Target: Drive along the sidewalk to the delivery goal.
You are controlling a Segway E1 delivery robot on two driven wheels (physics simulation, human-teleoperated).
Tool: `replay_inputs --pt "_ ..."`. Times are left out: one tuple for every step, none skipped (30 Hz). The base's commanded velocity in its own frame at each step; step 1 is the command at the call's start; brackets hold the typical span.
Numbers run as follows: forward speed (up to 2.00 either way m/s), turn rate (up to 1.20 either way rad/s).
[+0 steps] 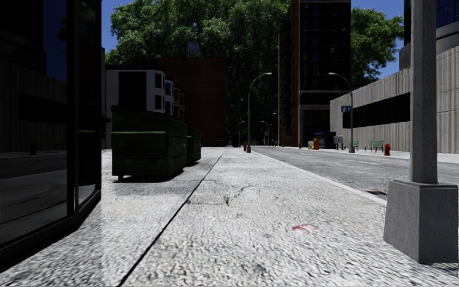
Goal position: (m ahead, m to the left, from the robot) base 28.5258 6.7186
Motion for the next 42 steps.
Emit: replay_inputs --pt "1.8 0.0" --pt "1.8 0.0" --pt "1.8 0.0" --pt "1.8 0.0" --pt "1.8 0.0" --pt "1.8 0.0" --pt "1.8 0.0" --pt "1.8 0.0" --pt "1.8 0.0" --pt "1.8 0.0" --pt "1.8 0.0" --pt "1.8 0.0" --pt "1.8 0.0" --pt "1.8 0.0" --pt "1.8 0.0" --pt "1.8 0.0" --pt "1.8 0.0" --pt "1.8 0.0" --pt "1.8 0.0" --pt "1.8 0.0" --pt "1.8 0.0" --pt "1.8 0.0" --pt "1.8 0.0" --pt "1.8 0.0" --pt "1.8 0.0" --pt "1.8 0.0" --pt "1.8 0.0" --pt "1.8 0.0" --pt "1.8 0.0" --pt "1.8 0.0" --pt "1.8 0.0" --pt "1.8 0.0" --pt "1.8 0.0" --pt "1.8 0.0" --pt "1.8 0.0" --pt "1.8 0.0" --pt "1.8 0.0" --pt "1.8 0.0" --pt "1.8 0.0" --pt "1.8 0.0" --pt "1.8 0.0" --pt "1.8 0.0"
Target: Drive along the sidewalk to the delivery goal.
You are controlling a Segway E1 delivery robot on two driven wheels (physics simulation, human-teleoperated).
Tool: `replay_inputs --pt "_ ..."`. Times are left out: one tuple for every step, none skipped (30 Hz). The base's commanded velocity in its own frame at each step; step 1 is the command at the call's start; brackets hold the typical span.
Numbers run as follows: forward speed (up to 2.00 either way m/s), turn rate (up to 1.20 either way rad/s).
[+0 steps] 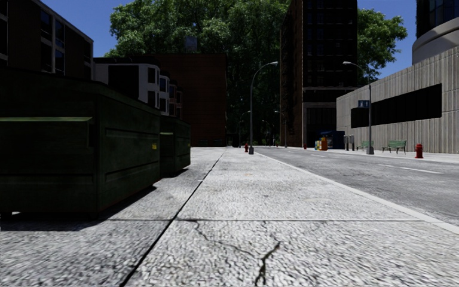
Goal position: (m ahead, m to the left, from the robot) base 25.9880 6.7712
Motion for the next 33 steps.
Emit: replay_inputs --pt "1.8 0.0" --pt "1.8 0.0" --pt "1.8 0.0" --pt "1.8 0.0" --pt "1.8 0.0" --pt "1.8 0.0" --pt "1.8 0.0" --pt "1.8 0.0" --pt "1.8 0.0" --pt "1.8 0.0" --pt "1.8 0.0" --pt "1.8 0.0" --pt "1.8 0.0" --pt "1.8 0.0" --pt "1.8 0.0" --pt "1.81 0.0" --pt "1.81 0.0" --pt "1.81 0.0" --pt "1.81 0.0" --pt "1.81 0.0" --pt "1.81 0.0" --pt "1.81 0.0" --pt "1.81 0.0" --pt "1.81 0.0" --pt "1.81 0.0" --pt "1.81 0.0" --pt "1.81 0.0" --pt "1.81 0.0" --pt "1.81 0.0" --pt "1.81 0.0" --pt "1.81 0.0" --pt "1.81 0.0" --pt "1.81 0.0"
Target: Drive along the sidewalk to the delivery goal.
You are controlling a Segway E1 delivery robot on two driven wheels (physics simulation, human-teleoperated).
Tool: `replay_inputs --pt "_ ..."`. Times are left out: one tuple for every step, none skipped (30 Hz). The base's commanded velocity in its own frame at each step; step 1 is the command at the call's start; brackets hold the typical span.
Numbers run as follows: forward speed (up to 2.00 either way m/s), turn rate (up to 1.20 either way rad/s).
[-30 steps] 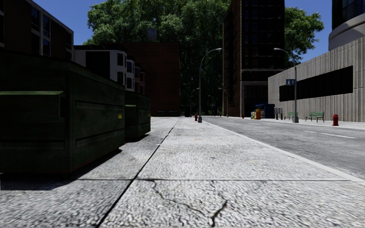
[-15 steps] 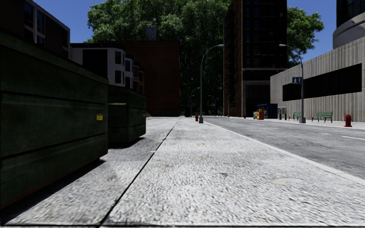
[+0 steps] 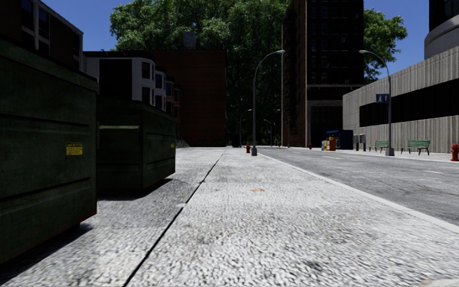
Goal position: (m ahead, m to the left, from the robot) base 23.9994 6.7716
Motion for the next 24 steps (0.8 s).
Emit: replay_inputs --pt "1.81 0.0" --pt "1.81 0.0" --pt "1.81 0.0" --pt "1.81 0.0" --pt "1.81 0.0" --pt "1.81 0.0" --pt "1.81 0.0" --pt "1.81 0.0" --pt "1.81 0.0" --pt "1.81 0.0" --pt "1.81 0.0" --pt "1.81 0.0" --pt "1.81 0.0" --pt "1.81 0.0" --pt "1.81 0.0" --pt "1.81 0.0" --pt "1.81 0.0" --pt "1.81 0.0" --pt "1.81 0.0" --pt "1.81 0.0" --pt "1.81 0.0" --pt "1.81 0.0" --pt "1.81 0.0" --pt "1.81 0.0"
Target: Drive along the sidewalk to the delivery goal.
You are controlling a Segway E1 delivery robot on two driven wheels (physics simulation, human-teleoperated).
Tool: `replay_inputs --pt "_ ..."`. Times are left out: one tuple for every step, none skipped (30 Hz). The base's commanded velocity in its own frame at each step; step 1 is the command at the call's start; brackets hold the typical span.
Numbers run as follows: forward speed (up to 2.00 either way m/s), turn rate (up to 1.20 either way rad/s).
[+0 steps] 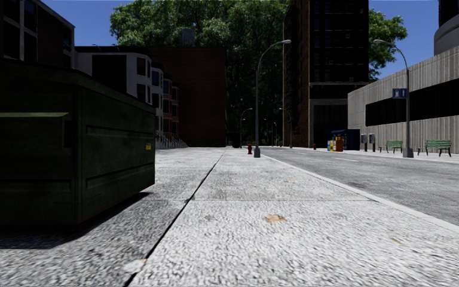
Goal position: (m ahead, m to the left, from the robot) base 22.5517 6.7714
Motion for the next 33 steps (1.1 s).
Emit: replay_inputs --pt "1.81 0.0" --pt "1.81 0.0" --pt "1.81 0.0" --pt "1.81 0.0" --pt "1.81 0.0" --pt "1.81 0.0" --pt "1.81 0.0" --pt "1.81 0.0" --pt "1.81 0.0" --pt "1.81 0.0" --pt "1.81 0.0" --pt "1.81 0.0" --pt "1.81 0.0" --pt "1.81 0.0" --pt "1.81 0.0" --pt "1.81 0.0" --pt "1.81 0.0" --pt "1.81 0.0" --pt "1.81 0.0" --pt "1.81 0.0" --pt "1.81 0.0" --pt "1.81 0.0" --pt "1.81 0.0" --pt "1.81 0.0" --pt "1.81 0.0" --pt "1.81 0.0" --pt "1.81 0.0" --pt "1.81 0.0" --pt "1.81 0.0" --pt "1.81 0.0" --pt "1.81 0.0" --pt "1.81 0.0" --pt "1.81 0.0"
